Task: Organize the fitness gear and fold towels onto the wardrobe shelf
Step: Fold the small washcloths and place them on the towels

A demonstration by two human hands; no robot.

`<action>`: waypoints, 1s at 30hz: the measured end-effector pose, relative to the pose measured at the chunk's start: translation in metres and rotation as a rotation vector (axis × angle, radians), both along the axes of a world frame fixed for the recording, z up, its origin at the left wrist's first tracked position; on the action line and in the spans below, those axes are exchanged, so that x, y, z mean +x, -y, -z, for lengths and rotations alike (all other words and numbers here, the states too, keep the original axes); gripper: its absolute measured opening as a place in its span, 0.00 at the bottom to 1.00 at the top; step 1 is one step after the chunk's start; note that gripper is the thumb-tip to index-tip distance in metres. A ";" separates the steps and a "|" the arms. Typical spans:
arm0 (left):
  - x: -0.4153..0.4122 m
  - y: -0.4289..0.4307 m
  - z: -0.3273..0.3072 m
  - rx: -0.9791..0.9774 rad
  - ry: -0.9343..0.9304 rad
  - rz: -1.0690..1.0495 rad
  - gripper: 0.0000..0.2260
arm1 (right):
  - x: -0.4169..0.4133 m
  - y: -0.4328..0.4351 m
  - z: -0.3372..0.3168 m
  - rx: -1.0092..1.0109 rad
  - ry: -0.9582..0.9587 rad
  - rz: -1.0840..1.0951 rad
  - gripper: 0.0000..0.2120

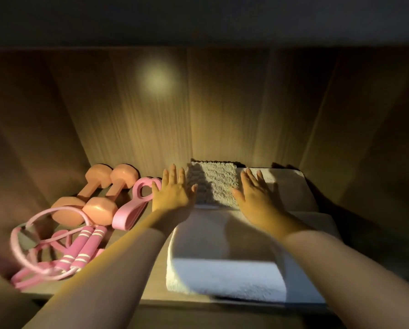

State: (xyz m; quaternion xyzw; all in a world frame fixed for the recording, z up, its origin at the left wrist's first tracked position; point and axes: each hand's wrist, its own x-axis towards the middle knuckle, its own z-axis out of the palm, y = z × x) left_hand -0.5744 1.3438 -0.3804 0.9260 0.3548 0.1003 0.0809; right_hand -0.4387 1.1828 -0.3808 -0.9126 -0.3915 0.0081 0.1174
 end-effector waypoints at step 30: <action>-0.323 0.341 0.123 -0.480 -0.197 0.304 0.21 | -0.336 0.295 0.100 -0.230 -0.613 -0.251 0.17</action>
